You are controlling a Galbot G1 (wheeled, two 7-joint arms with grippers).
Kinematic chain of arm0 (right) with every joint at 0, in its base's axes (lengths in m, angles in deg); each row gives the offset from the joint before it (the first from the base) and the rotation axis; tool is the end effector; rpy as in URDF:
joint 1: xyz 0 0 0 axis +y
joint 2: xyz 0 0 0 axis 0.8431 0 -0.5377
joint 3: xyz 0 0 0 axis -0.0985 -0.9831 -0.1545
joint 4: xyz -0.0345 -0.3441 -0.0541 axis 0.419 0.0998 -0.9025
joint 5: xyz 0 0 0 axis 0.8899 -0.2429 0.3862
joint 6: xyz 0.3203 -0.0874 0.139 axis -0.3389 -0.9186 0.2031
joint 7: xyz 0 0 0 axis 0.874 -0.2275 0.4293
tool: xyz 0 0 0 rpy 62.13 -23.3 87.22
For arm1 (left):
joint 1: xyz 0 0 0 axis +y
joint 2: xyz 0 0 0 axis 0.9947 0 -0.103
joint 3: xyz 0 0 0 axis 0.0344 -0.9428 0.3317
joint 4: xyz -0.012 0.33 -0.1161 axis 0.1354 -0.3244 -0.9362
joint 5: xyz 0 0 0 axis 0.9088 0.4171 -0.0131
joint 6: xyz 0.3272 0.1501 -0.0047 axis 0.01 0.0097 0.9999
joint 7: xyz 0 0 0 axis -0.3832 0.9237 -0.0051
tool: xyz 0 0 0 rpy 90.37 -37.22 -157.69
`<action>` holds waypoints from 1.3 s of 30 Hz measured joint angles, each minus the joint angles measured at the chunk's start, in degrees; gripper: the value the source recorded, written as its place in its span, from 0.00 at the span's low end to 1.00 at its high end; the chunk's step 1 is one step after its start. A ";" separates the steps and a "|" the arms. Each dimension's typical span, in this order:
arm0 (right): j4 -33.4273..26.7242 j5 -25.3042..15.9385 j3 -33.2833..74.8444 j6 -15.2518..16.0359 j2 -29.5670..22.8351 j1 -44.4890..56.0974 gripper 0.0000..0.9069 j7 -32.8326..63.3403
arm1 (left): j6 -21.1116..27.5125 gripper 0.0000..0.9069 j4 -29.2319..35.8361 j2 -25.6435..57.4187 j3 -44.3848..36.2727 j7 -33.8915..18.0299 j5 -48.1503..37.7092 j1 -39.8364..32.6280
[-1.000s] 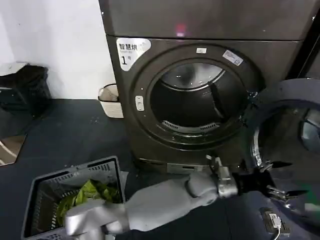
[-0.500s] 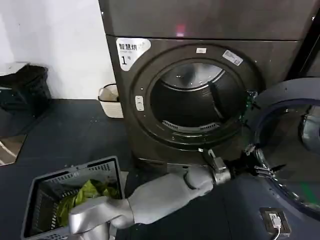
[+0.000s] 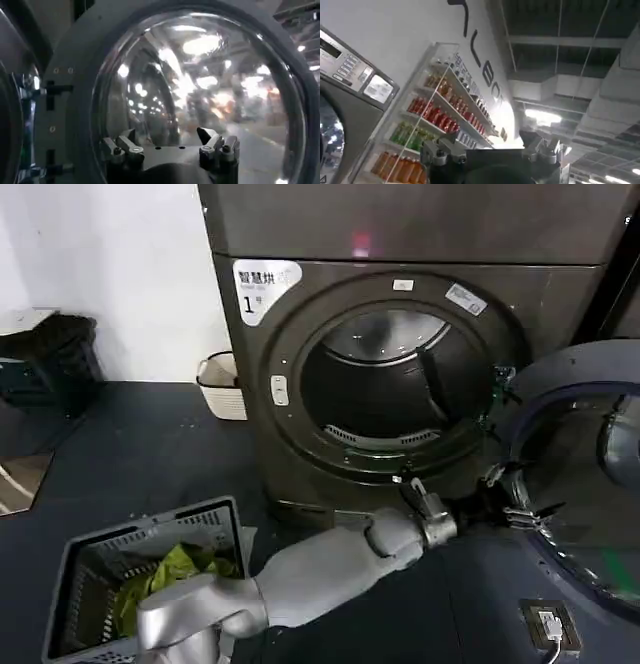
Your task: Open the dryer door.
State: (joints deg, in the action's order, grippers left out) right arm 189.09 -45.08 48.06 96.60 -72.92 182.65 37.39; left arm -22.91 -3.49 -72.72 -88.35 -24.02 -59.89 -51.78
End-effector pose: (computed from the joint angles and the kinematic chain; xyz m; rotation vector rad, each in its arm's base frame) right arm -0.1172 -0.4194 -0.0090 1.6359 2.2781 -0.8926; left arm 0.4103 -0.3343 -0.2802 1.7510 2.1951 -0.1177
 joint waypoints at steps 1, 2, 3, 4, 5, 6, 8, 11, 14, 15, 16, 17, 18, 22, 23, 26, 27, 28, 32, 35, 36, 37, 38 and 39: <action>-0.01 0.07 0.25 0.00 0.09 0.06 1.00 0.02 | -1.45 1.00 0.52 0.00 -0.10 0.05 0.09 -0.04; -0.04 0.10 0.48 0.00 0.21 0.10 1.00 0.08 | -1.89 1.00 1.08 0.00 -0.14 -0.04 -0.09 -0.02; -0.05 0.10 0.76 0.02 0.30 0.10 1.00 0.19 | -2.04 1.00 1.70 0.00 -0.17 -0.24 -0.53 -0.01; -0.03 0.10 1.10 0.02 0.38 0.10 1.00 0.28 | -2.42 1.00 2.57 0.01 -0.21 -0.38 -1.19 -0.06; 0.06 0.10 1.38 0.01 0.50 0.11 1.00 0.34 | -2.97 1.00 3.65 0.00 -0.25 -0.56 -1.50 0.00; 0.17 0.09 1.76 -0.01 0.66 0.12 1.00 0.37 | -3.56 1.00 4.76 0.00 -0.39 -1.05 -1.31 0.02; 0.26 0.04 2.46 -0.01 0.96 0.14 1.00 0.52 | -3.83 1.00 7.26 0.00 -0.61 -1.83 -1.09 -0.05; 0.46 -0.11 3.45 -0.04 1.24 0.33 1.00 0.53 | -3.79 1.00 11.48 0.91 -0.79 -1.90 -1.35 0.07; 0.44 -0.80 3.88 -0.42 1.26 0.23 1.00 0.52 | -3.73 1.00 16.06 8.90 -0.27 -1.89 -1.93 0.66; 0.46 -1.13 3.94 -0.52 1.32 0.12 1.00 0.46 | -3.67 1.00 17.84 11.80 0.07 -1.78 -2.14 0.91; 0.59 -1.18 3.96 -0.55 1.45 -0.02 1.00 0.44 | -3.54 1.00 19.50 14.63 0.33 -1.71 -2.50 1.07; 0.71 -1.23 3.95 -0.56 1.60 -0.17 1.00 0.43 | -3.37 1.00 21.49 17.78 0.63 -1.61 -2.87 1.48; 0.78 -1.33 3.89 -0.60 1.67 -0.30 1.00 0.41 | -3.30 1.00 23.18 20.45 0.84 -1.58 -2.96 1.70; 0.94 -2.13 3.61 -1.02 1.79 -0.83 1.00 0.33 | -3.34 1.00 29.97 30.22 2.35 -1.53 -2.90 3.49; 1.00 -2.43 3.57 -1.15 1.86 -0.97 1.00 0.30 | -3.38 1.00 31.44 32.33 2.68 -1.48 -2.88 3.90; 1.14 -3.06 3.51 -1.26 2.18 -1.38 1.00 0.27 | -1.41 1.00 35.60 39.38 4.16 -1.62 -3.32 5.46; 1.27 -3.16 3.39 -1.27 2.31 -1.58 1.00 0.27 | 0.07 1.00 36.95 41.80 4.89 -2.12 -3.36 6.14; 1.35 -3.25 3.15 -1.28 2.40 -1.80 1.00 0.27 | 1.34 1.00 38.16 44.11 5.53 -2.32 -3.40 6.76; 1.68 -3.40 2.12 -1.37 2.44 -2.46 1.00 0.26 | 8.21 1.00 43.26 53.04 8.82 -3.19 -1.27 9.97; 1.68 -3.47 1.72 -1.50 2.38 -2.85 1.00 0.20 | 13.83 1.00 46.87 59.75 11.94 -3.99 -0.27 13.26; 1.68 -3.47 1.50 -1.52 2.39 -3.00 1.00 0.18 | 14.41 1.00 47.74 61.80 13.16 -3.65 -0.30 14.63; 1.67 -3.47 1.31 -1.52 2.43 -3.19 1.00 0.17 | 15.48 1.00 48.43 64.04 14.74 -3.09 0.21 16.26; 1.67 -3.47 1.11 -1.53 2.47 -3.39 1.00 0.17 | 16.85 1.00 48.83 65.97 16.38 -2.82 0.96 17.98; 1.67 -3.47 0.89 -1.53 2.49 -3.61 1.00 0.17 | 17.91 1.00 48.98 67.77 18.15 -2.48 1.46 19.63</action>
State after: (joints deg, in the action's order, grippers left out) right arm 190.76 -48.55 48.96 95.07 -70.44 179.04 37.56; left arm -5.00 45.49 -4.94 -70.20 -26.50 -58.43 -32.15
